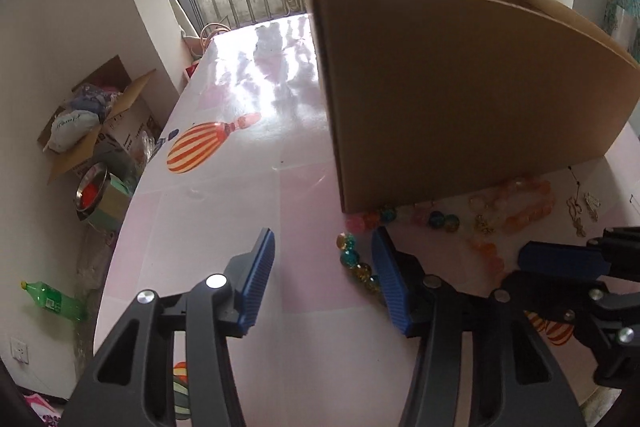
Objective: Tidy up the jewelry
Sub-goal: 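Move the right gripper to the teal and red beaded bracelet and grasp it, then lift the beaded bracelet with the right gripper toward the box, then open the right gripper to drop the bracelet into the box, then withdraw both tools from the box back toward the jewelry on the table, then move the left gripper to the small gold ring on the table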
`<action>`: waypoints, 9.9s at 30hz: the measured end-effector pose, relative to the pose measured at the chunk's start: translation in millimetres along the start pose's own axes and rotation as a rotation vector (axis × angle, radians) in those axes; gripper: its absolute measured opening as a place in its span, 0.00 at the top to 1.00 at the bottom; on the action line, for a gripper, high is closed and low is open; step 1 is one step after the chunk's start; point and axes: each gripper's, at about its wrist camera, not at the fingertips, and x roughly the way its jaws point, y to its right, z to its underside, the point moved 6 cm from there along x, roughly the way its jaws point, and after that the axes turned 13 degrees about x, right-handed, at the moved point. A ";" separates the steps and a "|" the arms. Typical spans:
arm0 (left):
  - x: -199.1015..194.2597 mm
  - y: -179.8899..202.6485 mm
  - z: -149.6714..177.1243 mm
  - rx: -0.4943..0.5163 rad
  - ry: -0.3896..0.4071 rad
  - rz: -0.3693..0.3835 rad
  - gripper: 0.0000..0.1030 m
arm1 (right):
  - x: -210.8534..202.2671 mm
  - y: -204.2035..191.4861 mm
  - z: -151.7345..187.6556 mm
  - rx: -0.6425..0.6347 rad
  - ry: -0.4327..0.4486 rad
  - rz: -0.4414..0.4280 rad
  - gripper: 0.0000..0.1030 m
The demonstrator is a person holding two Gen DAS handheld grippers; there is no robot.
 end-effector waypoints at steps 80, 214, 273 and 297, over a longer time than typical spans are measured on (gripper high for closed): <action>-88.5 29.7 8.8 -0.010 0.137 0.174 0.91 | -45.9 -19.3 24.8 -0.123 0.226 0.056 0.93; -62.1 -37.5 -53.8 -0.387 0.145 0.430 0.20 | -148.2 122.3 -51.6 0.320 0.262 0.081 0.39; -30.1 34.2 34.6 -0.022 0.003 0.139 0.04 | -85.7 12.1 79.1 -0.114 0.082 -0.042 0.63; -53.2 65.6 15.7 0.147 0.125 0.251 0.44 | -28.0 2.3 36.7 -0.177 0.098 0.039 0.77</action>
